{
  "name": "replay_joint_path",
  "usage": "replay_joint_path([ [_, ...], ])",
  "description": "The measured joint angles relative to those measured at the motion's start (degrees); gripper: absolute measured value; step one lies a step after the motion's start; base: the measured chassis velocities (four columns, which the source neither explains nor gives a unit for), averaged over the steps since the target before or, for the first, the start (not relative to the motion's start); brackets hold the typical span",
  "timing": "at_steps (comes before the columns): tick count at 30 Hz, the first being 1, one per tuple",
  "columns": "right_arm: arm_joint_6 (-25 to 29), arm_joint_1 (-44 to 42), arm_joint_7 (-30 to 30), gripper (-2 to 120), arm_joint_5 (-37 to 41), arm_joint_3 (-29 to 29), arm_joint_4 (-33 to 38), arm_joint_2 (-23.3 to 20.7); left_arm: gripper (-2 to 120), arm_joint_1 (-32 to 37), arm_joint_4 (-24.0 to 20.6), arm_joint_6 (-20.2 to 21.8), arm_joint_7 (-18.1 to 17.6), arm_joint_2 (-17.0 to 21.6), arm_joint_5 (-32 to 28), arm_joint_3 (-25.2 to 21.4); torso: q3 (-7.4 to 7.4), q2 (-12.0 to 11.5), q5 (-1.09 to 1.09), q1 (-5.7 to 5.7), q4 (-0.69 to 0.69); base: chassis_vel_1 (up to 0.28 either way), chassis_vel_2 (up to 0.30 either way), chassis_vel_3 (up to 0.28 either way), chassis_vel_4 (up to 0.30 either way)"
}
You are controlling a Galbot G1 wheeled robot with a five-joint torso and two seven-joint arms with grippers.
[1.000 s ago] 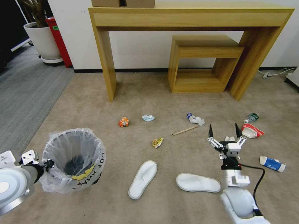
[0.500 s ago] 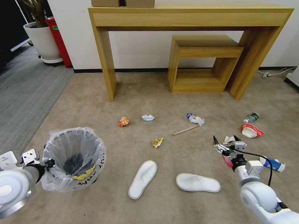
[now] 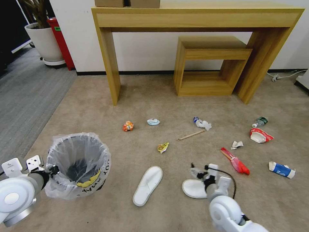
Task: Pick up the trash bin and place the garbage on the floor into it.
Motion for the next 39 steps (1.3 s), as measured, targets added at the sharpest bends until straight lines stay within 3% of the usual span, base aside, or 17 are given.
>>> replay_joint_path([
  [3,-0.48,-0.46,-1.52,100,-2.71,2.37,0.16,-2.61,0,-0.05,0.25,0.00,0.22,-0.80,0.89,0.78,0.00,0.01,-0.05,0.00,-0.01,0.000,0.000,0.000,0.000],
  [5,0.84,-0.57,-5.74,100,-7.21,4.75,-0.33,-5.51,0,-0.27,0.74,0.00,0.50,-1.63,1.97,1.58,0.00,0.00,-0.02,0.00,0.00,0.000,0.000,0.000,0.000],
  [11,4.53,-0.54,-13.90,100,-10.44,5.88,-2.27,-12.31,0,-0.83,1.40,0.01,0.92,-2.89,3.78,3.43,0.00,0.00,-0.02,0.00,0.00,0.000,0.000,0.000,0.000],
  [14,14.58,-0.16,-27.24,100,-15.09,5.02,-7.97,-18.67,0,-2.14,2.26,0.05,1.04,-3.18,4.73,5.51,0.00,0.00,0.02,0.00,0.03,0.000,0.000,0.000,0.000],
  [15,14.58,-0.16,-27.24,100,-15.09,5.02,-7.97,-18.67,0,-2.14,2.26,0.05,1.04,-3.18,4.73,5.51,0.00,0.00,0.02,0.00,0.03,0.000,0.000,0.000,0.000],
  [17,17.70,-0.64,-32.84,100,-16.22,5.01,-10.03,-24.10,0,-3.82,3.33,0.18,1.30,-2.84,4.93,7.14,0.01,0.00,-0.02,0.00,-0.03,0.000,0.000,0.000,0.000],
  [19,18.11,-0.63,-33.56,100,-16.25,4.93,-10.29,-25.34,0,-4.04,3.47,0.23,1.38,-2.83,4.96,7.38,0.00,0.00,-0.03,0.01,-0.02,0.000,0.000,0.000,0.000],
  [22,21.07,0.52,-37.41,100,-20.02,3.83,-12.20,-31.52,0,-4.27,4.03,0.38,1.87,-2.91,5.48,7.62,0.00,0.00,-0.01,0.01,-0.02,0.000,0.000,0.000,0.000],
  [27,25.95,4.70,-45.64,100,-22.53,1.52,-14.00,-34.56,0,-3.49,4.08,0.39,2.05,-3.62,6.27,6.96,0.00,0.00,-0.03,0.01,0.01,0.000,0.000,0.000,0.000],
  [30,34.36,11.44,-57.30,100,-29.42,-1.87,-17.01,-34.80,0,-3.21,4.08,0.40,2.05,-4.72,7.27,6.87,0.01,0.00,-0.01,0.01,0.01,0.000,0.000,0.000,0.000],
  [34,37.24,13.98,-62.11,100,-32.83,-3.37,-17.92,-34.72,0,-2.92,3.49,0.40,1.72,-5.82,7.50,6.75,0.00,0.00,-0.04,0.01,0.01,0.000,0.000,0.000,0.000],
  [39,38.15,14.26,-62.10,100,-33.06,-3.42,-19.48,-33.98,0,-2.29,2.29,0.39,1.47,-6.07,7.51,5.88,0.01,0.00,0.00,0.01,0.00,0.000,0.000,0.000,0.000],
])
